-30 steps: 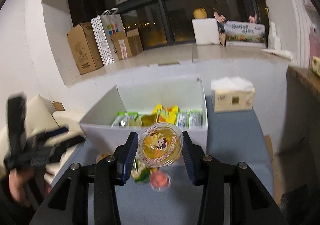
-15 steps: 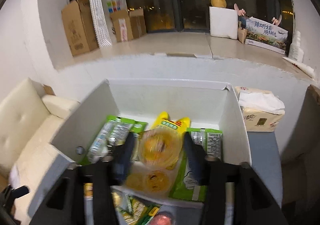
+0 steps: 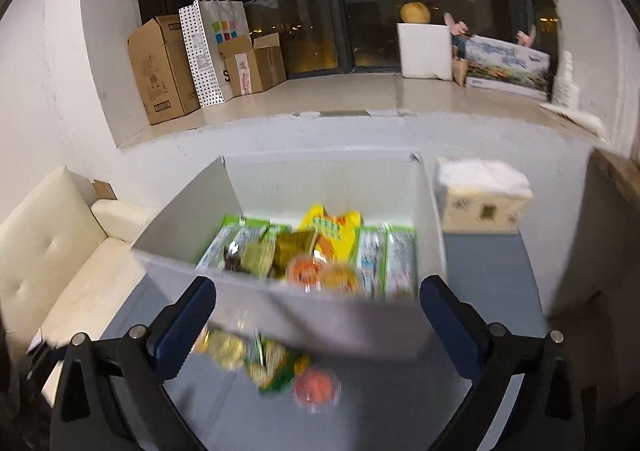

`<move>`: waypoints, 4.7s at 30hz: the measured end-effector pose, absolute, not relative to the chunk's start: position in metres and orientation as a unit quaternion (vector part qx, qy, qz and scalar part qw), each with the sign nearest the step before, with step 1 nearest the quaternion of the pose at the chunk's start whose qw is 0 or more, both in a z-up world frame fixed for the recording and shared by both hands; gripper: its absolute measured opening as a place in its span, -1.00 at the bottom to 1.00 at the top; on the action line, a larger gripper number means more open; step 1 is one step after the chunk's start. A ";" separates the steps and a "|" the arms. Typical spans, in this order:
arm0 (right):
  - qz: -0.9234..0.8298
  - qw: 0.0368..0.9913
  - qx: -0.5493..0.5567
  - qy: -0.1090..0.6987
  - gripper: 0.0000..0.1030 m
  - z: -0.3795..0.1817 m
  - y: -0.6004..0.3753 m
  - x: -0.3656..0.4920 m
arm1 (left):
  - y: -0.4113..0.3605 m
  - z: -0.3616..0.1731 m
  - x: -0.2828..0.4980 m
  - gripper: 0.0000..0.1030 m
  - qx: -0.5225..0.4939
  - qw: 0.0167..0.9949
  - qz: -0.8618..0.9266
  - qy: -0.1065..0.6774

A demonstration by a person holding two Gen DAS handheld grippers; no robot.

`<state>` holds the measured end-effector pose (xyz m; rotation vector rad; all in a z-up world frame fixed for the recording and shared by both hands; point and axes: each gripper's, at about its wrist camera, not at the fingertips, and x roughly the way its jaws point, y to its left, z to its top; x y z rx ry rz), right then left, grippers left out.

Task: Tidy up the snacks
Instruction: 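Carry the cartoon-label cup into the white box and open the right tool, then grasp the pink jelly cup with the right tool, then grasp the cartoon-label yellow jelly cup with the left tool while the right tool holds the pink cup, then lower both jelly cups into the white box while opening both tools, then grasp the green snack pack with the right tool, then grasp the pale yellow jelly cup with the left tool while the right tool holds the pack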

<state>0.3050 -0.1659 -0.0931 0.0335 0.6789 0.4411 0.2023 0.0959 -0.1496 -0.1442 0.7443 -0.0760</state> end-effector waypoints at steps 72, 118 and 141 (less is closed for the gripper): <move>0.200 0.921 0.016 0.335 -0.36 -0.070 -0.159 0.377 | 0.059 -0.091 0.384 0.49 0.003 0.926 -0.060 0.372; 0.251 0.867 -0.039 0.428 1.00 -0.194 -0.099 0.328 | 0.091 -0.174 0.236 1.00 -0.030 0.919 0.015 0.394; 0.251 0.895 0.005 0.368 -0.02 -0.152 -0.167 0.260 | 0.045 -0.178 0.260 1.00 -0.015 0.915 -0.027 0.403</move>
